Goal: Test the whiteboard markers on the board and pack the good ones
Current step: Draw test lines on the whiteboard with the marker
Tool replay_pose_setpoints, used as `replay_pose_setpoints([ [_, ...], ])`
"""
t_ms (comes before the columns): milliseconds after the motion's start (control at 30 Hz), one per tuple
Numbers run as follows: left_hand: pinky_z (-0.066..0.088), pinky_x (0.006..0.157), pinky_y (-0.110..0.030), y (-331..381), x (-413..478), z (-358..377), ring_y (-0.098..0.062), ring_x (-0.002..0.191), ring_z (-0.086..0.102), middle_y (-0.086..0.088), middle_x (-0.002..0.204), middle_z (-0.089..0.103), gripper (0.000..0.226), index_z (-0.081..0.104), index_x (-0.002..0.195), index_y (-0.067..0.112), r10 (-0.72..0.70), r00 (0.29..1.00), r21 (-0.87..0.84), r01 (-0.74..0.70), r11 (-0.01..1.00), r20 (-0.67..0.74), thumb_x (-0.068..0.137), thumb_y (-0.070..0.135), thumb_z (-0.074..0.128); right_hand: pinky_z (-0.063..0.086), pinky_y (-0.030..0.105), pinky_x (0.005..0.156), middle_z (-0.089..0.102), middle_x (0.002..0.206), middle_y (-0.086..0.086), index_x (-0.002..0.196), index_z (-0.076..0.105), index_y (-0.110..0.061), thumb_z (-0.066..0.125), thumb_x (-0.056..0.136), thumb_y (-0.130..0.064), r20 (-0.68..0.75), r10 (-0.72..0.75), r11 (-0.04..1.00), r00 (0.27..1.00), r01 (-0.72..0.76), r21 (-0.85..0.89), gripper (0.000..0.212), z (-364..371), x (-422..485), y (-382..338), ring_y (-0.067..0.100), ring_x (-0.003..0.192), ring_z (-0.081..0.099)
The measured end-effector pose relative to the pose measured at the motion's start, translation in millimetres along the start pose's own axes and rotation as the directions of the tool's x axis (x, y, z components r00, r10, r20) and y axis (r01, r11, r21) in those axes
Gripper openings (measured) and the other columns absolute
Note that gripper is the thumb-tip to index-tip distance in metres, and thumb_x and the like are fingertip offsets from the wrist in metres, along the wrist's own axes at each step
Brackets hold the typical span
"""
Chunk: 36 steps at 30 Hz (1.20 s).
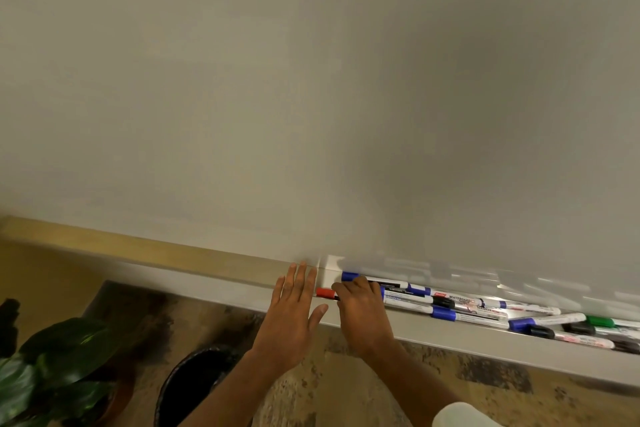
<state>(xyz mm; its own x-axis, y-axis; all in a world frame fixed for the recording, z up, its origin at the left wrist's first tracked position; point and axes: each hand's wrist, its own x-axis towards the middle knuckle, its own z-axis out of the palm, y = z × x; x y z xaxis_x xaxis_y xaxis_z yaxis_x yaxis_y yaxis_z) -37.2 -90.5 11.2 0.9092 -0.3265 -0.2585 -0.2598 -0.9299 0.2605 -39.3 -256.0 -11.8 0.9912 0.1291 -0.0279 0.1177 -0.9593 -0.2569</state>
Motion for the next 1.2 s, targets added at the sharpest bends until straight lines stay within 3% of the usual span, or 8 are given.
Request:
replay_pose_setpoints([
  [100, -0.011, 0.127, -0.040, -2.9, 2.8, 2.4, -0.015, 0.150, -0.032, 0.006, 0.160, -0.036, 0.096, -0.028, 0.151, 0.027, 0.005, 1.000, -0.009, -0.005, 1.000, 0.001, 0.072, 0.079, -0.037, 0.055, 0.045, 0.091, 0.075, 0.103, -0.001, 0.106, 0.073, -0.023, 0.097, 0.056, -0.021, 0.024, 0.009, 1.000, 1.000, -0.010, 0.023, 0.055, 4.4, 3.0, 1.3, 0.023, 0.102, 0.068],
  [267, -0.013, 0.126, -0.038, -7.4, 4.5, 4.0, -0.014, 0.151, -0.030, 0.006, 0.161, -0.034, 0.096, -0.027, 0.151, 0.028, 0.005, 1.000, -0.041, -0.005, 0.999, -0.006, 0.072, 0.081, -0.036, 0.035, 0.045, 0.113, 0.064, 0.131, 0.002, 0.129, 0.062, -0.022, 0.078, 0.084, -0.015, 0.031, -0.005, 0.999, 1.000, 0.003, 0.045, 0.048, 15.3, 6.0, 1.9, 0.025, 0.128, 0.053],
  [467, -0.026, 0.117, -0.028, -11.6, 5.6, 5.9, -0.011, 0.148, -0.032, 0.012, 0.159, -0.034, 0.094, -0.021, 0.154, 0.035, -0.005, 1.000, -0.085, 0.002, 0.996, -0.027, 0.073, 0.082, -0.031, 0.045, 0.043, 0.105, 0.069, 0.121, 0.001, 0.118, 0.068, -0.023, 0.082, 0.078, -0.015, 0.031, -0.001, 0.999, 1.000, -0.001, 0.048, 0.044, 15.6, 11.2, -0.3, 0.024, 0.119, 0.059],
  [600, -0.010, 0.127, -0.035, -16.4, 7.7, 5.4, -0.008, 0.153, -0.022, 0.012, 0.167, -0.016, 0.090, -0.003, 0.159, 0.033, 0.018, 0.993, -0.162, -0.038, 0.986, -0.119, 0.084, 0.079, -0.023, 0.055, 0.042, 0.092, 0.073, 0.106, -0.002, 0.105, 0.073, -0.024, 0.094, 0.060, -0.016, -0.056, -0.009, 0.995, 0.998, 0.014, 0.098, 0.050, 12.2, 13.9, -1.9, 0.023, 0.105, 0.067],
  [833, 0.011, 0.127, -0.032, -9.3, 3.1, -16.4, -0.005, 0.155, 0.006, 0.015, 0.165, 0.016, 0.074, 0.021, 0.158, 0.032, -0.070, 0.962, -0.392, -0.040, 0.919, -0.262, 0.098, 0.072, 0.006, 0.056, 0.045, 0.092, 0.072, 0.106, 0.001, 0.106, 0.072, -0.021, 0.086, 0.072, -0.010, -0.204, 0.018, 0.975, 0.979, 0.028, 0.221, 0.039, -4.2, 18.3, -6.3, 0.026, 0.103, 0.066],
  [1000, 0.033, 0.109, -0.008, 7.4, 1.0, -40.6, -0.005, 0.135, 0.049, 0.013, 0.147, 0.051, 0.053, 0.047, 0.148, 0.029, -0.266, 0.939, -0.747, 0.016, 0.665, -0.216, 0.098, 0.048, 0.047, 0.052, 0.046, 0.098, 0.069, 0.113, 0.003, 0.114, 0.071, -0.018, 0.058, 0.092, -0.022, -0.294, 0.118, 0.915, 0.949, 0.011, 0.403, 0.025, -27.6, 19.4, -14.4, 0.027, 0.109, 0.061],
  [1133, 0.048, 0.112, -0.040, 21.9, 3.5, -67.6, -0.010, 0.128, 0.060, 0.007, 0.136, 0.067, 0.042, 0.061, 0.137, 0.028, -0.333, 0.929, -0.919, -0.016, 0.395, -0.159, 0.097, 0.041, 0.059, 0.050, 0.035, 0.101, 0.066, 0.118, -0.004, 0.122, 0.067, -0.022, 0.059, 0.098, -0.021, -0.296, 0.181, 0.790, 0.938, 0.041, 0.612, 0.025, -58.5, 18.0, -24.5, 0.015, 0.111, 0.059],
  [1200, 0.052, 0.106, -0.041, 32.9, 2.7, -89.3, -0.010, 0.119, 0.066, 0.008, 0.125, 0.073, 0.032, 0.066, 0.132, 0.025, -0.315, 0.939, -0.956, -0.045, 0.289, -0.139, 0.100, 0.030, 0.061, 0.051, 0.024, 0.096, 0.066, 0.115, -0.007, 0.122, 0.066, -0.023, 0.060, 0.098, -0.017, -0.293, 0.187, 0.692, 0.938, 0.086, 0.716, 0.025, -84.7, 14.8, -32.9, 0.006, 0.106, 0.061],
])
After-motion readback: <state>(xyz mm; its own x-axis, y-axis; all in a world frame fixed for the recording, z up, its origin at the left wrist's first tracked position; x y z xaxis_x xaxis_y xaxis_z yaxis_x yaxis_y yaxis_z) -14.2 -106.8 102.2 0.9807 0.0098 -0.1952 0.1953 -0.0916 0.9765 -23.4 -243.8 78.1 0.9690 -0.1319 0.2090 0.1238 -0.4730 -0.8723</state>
